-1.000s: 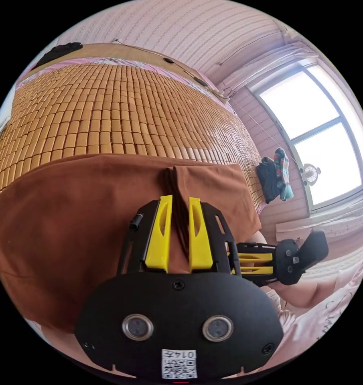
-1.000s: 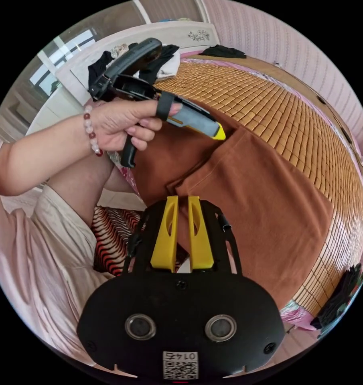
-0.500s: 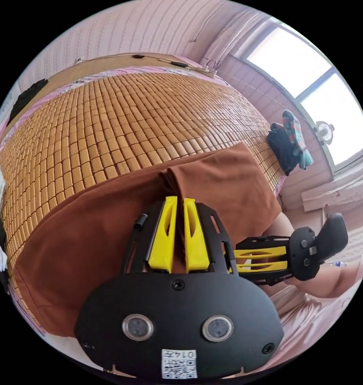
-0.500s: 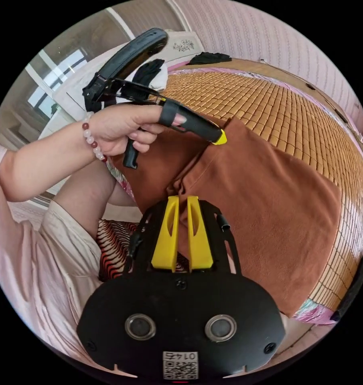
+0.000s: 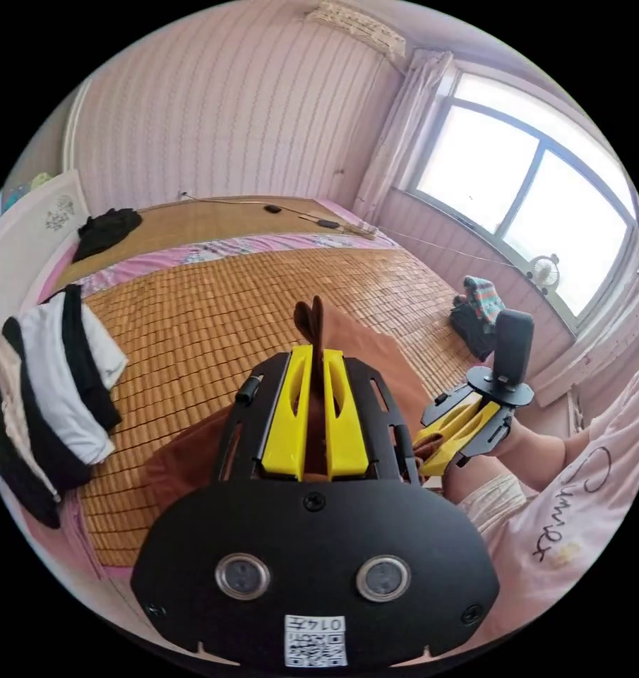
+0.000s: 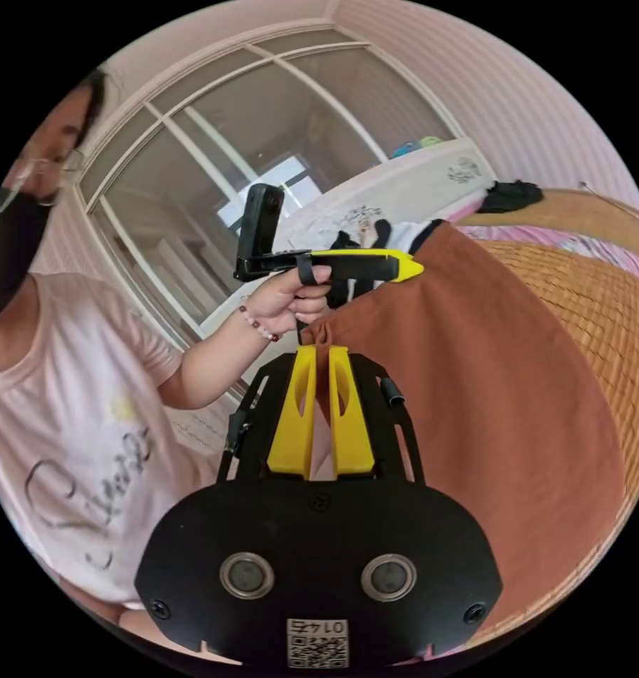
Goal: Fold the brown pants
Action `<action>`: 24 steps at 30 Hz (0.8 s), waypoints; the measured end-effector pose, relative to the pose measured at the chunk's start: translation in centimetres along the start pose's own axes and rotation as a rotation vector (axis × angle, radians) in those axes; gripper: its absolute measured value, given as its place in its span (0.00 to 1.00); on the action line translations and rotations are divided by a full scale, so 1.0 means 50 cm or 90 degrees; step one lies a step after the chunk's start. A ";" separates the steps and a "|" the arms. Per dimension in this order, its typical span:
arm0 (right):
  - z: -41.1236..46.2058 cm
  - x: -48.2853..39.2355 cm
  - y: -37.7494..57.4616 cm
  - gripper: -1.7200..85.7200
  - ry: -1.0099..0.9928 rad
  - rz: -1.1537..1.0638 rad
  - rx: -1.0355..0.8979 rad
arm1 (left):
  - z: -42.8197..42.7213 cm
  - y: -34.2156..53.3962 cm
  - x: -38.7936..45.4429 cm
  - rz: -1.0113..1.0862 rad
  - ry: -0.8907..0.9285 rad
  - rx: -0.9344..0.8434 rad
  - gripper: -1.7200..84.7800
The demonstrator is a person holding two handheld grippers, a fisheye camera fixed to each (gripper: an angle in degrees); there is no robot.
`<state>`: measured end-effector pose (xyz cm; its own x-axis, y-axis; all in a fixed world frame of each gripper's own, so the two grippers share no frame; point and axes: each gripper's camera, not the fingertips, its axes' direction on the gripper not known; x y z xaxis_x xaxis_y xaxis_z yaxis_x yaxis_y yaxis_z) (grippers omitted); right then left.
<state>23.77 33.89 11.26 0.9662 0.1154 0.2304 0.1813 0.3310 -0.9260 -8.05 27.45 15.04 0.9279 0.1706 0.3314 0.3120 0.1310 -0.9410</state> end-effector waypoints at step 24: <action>-0.242 0.259 0.435 0.13 0.225 0.619 -0.049 | 0.050 0.307 -0.109 -0.190 -0.160 -0.185 0.09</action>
<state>42.43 31.23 -9.54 0.6979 0.0156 -0.7161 -0.7065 0.1796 -0.6846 -8.82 30.98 -1.02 0.7223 0.4027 0.5623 0.6345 -0.0624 -0.7704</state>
